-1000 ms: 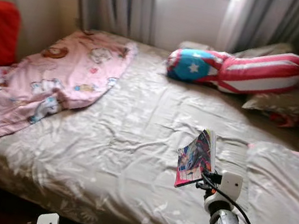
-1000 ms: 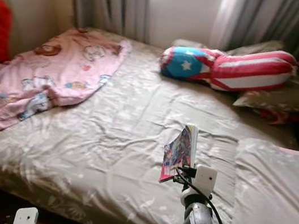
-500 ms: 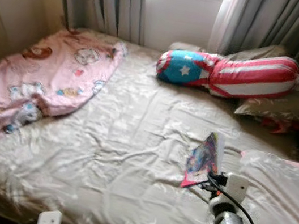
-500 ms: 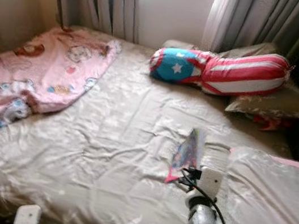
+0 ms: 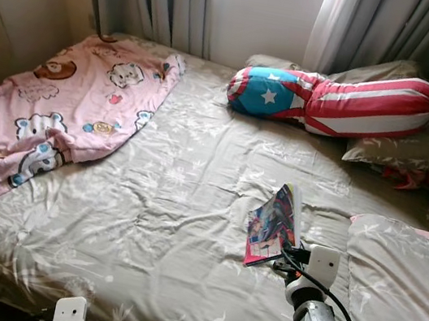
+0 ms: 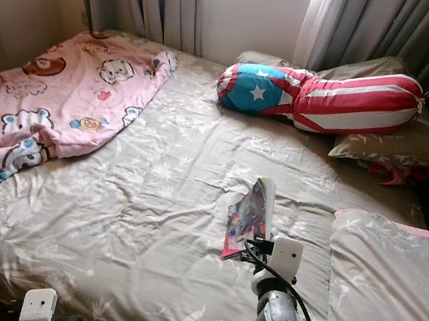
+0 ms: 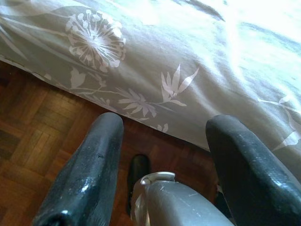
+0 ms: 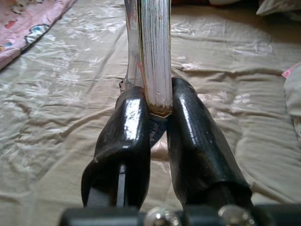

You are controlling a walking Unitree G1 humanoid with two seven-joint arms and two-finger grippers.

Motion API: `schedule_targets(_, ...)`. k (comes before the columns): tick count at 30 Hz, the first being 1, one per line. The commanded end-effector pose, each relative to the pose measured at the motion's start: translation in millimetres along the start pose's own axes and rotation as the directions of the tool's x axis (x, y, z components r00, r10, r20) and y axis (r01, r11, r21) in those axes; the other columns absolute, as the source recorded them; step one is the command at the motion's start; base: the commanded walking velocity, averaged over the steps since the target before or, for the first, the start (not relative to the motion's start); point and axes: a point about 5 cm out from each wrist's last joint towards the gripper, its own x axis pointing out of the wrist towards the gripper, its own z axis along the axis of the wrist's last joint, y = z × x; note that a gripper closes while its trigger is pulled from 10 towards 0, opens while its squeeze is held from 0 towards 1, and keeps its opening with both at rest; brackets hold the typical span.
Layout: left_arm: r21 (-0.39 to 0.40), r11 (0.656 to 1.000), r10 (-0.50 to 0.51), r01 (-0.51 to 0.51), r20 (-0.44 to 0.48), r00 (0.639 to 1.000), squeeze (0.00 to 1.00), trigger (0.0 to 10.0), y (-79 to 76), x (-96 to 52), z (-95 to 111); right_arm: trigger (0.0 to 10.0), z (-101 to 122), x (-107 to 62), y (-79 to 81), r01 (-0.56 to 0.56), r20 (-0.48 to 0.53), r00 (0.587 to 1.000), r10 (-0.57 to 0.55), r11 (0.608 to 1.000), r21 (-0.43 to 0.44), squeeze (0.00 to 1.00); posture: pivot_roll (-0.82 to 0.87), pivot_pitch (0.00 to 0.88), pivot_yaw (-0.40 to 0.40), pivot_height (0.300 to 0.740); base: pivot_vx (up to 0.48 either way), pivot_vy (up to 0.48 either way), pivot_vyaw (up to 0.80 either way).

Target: Clean up the room

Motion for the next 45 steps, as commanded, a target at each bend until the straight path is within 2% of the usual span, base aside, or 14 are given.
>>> schedule_targets(1,0.0,1.0,-0.009,0.009,0.009,1.0,0.0,10.0,0.5,-0.6,-0.2,10.0,17.6,3.6,-1.1,-0.007,0.086,0.996,0.009,1.0,-0.026,0.0,-0.02,0.039,-0.042,0.74,0.0,0.0,0.0)
schedule_targets(6,0.053,0.996,-0.076,0.07,0.109,0.991,0.0,10.0,-9.1,3.6,19.2,10.0,16.2,2.7,-2.1,-0.003,0.083,0.997,0.004,1.0,-0.015,0.0,-0.01,0.043,-0.044,0.74,0.0,0.0,0.0)
schedule_targets(10,0.1,0.992,-0.092,0.075,0.177,0.98,0.0,10.0,-12.7,4.4,30.4,10.0,19.0,2.8,1.9,-0.019,0.1,0.995,0.02,1.0,-0.014,0.0,-0.02,0.042,-0.042,0.74,0.0,0.0,0.0)
schedule_targets(13,0.15,0.984,-0.141,0.1,0.292,0.946,0.0,10.0,-20.9,4.2,49.5,10.0,19.8,2.3,1.2,-0.02,0.102,0.995,0.021,1.0,-0.013,0.0,-0.02,0.043,-0.044,0.74,0.0,0.0,0.0)
schedule_targets(14,0.15,0.983,-0.155,0.107,0.363,0.919,0.0,10.0,-24.5,3.4,62.3,10.0,19.5,2.0,0.4,-0.021,0.1,0.995,0.023,1.0,-0.014,0.0,-0.01,0.044,-0.045,0.74,0.0,0.0,0.0)
schedule_targets(15,0.15,0.983,-0.155,0.107,0.363,0.919,0.0,10.0,-24.5,3.4,62.3,10.0,19.5,2.0,0.4,-0.021,0.1,0.995,0.023,1.0,-0.014,0.0,-0.01,0.044,-0.045,0.74,0.0,0.0,0.0)
schedule_targets(17,0.153,0.983,-0.155,0.099,0.415,0.896,0.0,10.0,-24.9,1.6,70.9,10.0,18.7,1.6,-0.4,-0.023,0.096,0.995,0.025,1.0,-0.017,0.0,-0.01,0.044,-0.045,0.74,0.0,0.0,0.0)
schedule_targets(23,0.159,0.982,-0.159,0.098,0.442,0.883,0.0,10.0,-24.0,-1.6,71.4,10.0,19.4,1.8,0.6,-0.026,0.093,0.995,0.027,1.0,-0.018,0.0,-0.02,0.039,-0.043,0.74,0.0,0.0,0.0)
schedule_targets(33,0.157,0.981,-0.174,0.113,0.463,0.869,0.0,10.0,-31.9,-2.7,74.3,10.0,18.1,2.1,1.7,-0.032,0.087,0.996,0.035,0.999,-0.027,0.0,-0.02,0.024,-0.044,0.675,0.0,0.0,0.0)
schedule_targets(45,0.155,0.98,-0.185,0.126,0.465,0.866,0.0,10.0,-33.8,-3.2,74.6,10.0,15.1,-0.5,1.9,-0.022,0.091,0.996,0.024,1.0,-0.019,0.0,-0.02,0.008,-0.041,0.675,0.0,0.0,0.0)
